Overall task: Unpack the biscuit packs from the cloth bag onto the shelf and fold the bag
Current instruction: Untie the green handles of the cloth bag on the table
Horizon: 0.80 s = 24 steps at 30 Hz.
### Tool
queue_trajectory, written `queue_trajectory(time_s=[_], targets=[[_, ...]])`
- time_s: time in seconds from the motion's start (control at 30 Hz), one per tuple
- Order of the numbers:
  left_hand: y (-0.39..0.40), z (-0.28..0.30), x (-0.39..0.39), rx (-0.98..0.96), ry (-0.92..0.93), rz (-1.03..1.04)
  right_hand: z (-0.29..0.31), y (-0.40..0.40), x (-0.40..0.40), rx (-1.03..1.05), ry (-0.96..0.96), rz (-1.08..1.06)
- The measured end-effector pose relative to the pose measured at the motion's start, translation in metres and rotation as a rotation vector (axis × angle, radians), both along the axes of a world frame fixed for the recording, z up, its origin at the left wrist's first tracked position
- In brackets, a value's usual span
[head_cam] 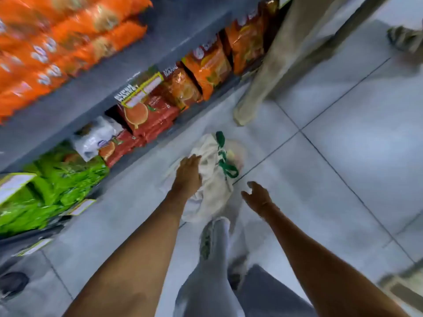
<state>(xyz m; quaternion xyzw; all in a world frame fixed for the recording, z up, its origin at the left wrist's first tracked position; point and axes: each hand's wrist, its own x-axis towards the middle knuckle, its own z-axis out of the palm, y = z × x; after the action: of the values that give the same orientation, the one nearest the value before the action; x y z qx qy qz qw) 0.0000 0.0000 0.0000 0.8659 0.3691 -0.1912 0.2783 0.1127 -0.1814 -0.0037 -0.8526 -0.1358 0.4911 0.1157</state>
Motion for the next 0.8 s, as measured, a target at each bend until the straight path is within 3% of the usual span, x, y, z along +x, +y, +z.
queue_trajectory(time_s=[0.1, 0.23, 0.4, 0.57, 0.8], targets=[[0.004, -0.06, 0.024, -0.03, 0.015, -0.061, -0.057, 0.013, -0.016, 0.067, 0.053, -0.17], [0.006, -0.125, 0.049, -0.026, 0.059, -0.137, -0.115, 0.048, -0.03, 0.319, 0.105, -0.485], [0.008, -0.136, 0.06, 0.057, -0.035, -0.127, -0.138, 0.085, -0.032, 0.304, 0.354, -0.876], [-0.009, -0.071, 0.035, -0.05, -0.194, -0.072, -0.07, 0.043, -0.037, 0.13, 0.06, -0.669], [-0.021, 0.102, 0.026, -0.164, -0.248, 0.091, 0.087, 0.039, -0.043, 0.097, -0.061, -0.458]])
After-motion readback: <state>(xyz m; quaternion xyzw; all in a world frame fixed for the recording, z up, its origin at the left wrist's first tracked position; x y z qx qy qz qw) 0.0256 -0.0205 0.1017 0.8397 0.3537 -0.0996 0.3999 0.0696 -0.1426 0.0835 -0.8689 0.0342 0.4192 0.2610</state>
